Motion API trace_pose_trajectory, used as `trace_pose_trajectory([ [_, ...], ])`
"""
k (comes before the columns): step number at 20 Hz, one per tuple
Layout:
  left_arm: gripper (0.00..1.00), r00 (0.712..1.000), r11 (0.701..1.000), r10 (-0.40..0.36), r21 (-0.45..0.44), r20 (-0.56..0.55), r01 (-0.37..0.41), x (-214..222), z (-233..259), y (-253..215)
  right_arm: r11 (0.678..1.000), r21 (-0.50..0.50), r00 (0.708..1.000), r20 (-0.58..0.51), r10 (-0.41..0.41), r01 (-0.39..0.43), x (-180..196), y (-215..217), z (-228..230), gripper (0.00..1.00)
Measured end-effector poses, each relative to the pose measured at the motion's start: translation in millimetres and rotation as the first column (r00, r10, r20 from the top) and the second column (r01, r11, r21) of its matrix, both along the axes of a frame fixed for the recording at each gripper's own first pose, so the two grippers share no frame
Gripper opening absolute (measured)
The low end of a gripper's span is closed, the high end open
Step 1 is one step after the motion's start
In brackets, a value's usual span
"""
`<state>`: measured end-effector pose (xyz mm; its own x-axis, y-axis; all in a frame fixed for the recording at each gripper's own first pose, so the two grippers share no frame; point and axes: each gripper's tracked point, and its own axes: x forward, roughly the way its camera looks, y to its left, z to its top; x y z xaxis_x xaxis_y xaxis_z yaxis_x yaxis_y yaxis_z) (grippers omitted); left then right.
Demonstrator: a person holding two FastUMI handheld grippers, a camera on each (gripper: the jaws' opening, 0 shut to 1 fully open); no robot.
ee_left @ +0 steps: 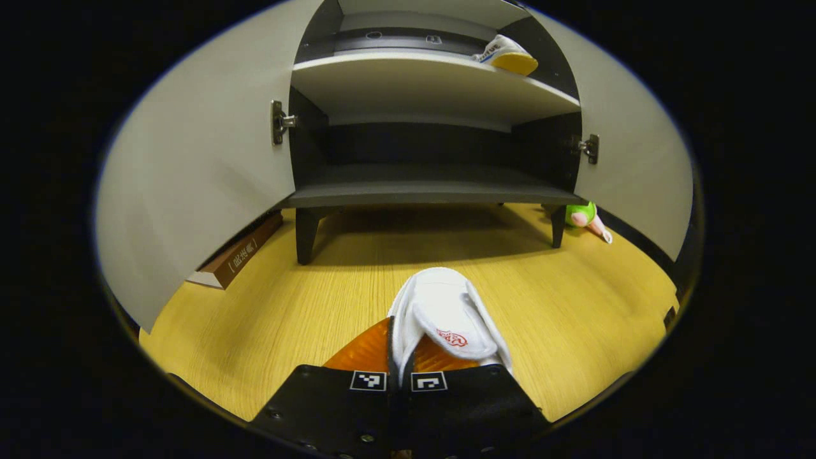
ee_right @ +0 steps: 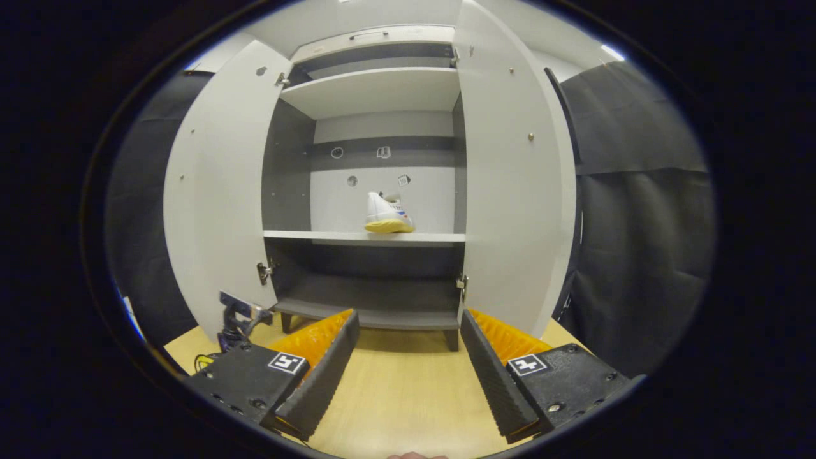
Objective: Grab one shoe with the right hand and put it into the shoe cabinet, grab the other shoe with the left hand and put it into the shoe cabinet; then close the right door with the right hand and the left door with the left hand.
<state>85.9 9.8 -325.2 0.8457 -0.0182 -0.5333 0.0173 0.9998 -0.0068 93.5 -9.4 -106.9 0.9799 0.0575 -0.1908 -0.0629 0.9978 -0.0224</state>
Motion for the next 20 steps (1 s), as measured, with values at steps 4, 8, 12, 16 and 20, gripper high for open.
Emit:
trace_pose_trajectory([
  [4, 0.0, 0.993, 1.0, -0.007, -0.004, 0.115, 0.008, -21, 78, -6, 1.0, 0.005, 1.0, 0.017, 0.024, -0.024, 1, 9, 4, 1.0],
  [8, 0.0, 0.986, 0.998, -0.008, -0.061, 0.169, 0.018, -12, 143, -16, 0.998, 0.019, 0.997, 0.027, 0.066, -0.066, -1, 23, 7, 1.0],
  [12, 0.0, 0.951, 0.997, 0.033, -0.07, 0.308, -0.012, 36, 225, -10, 0.995, 0.012, 0.994, 0.045, 0.096, -0.097, -4, 33, 13, 1.0],
  [16, 0.0, 0.934, 0.995, 0.096, -0.062, 0.344, -0.08, 101, 279, 0, 0.994, 0.015, 0.993, 0.054, 0.109, -0.11, -8, 36, 18, 1.0],
  [20, 0.0, 0.944, 0.989, 0.144, -0.055, 0.296, -0.134, 179, 297, 13, 0.995, -0.028, 0.993, 0.058, 0.099, -0.098, -13, 28, 18, 1.0],
])
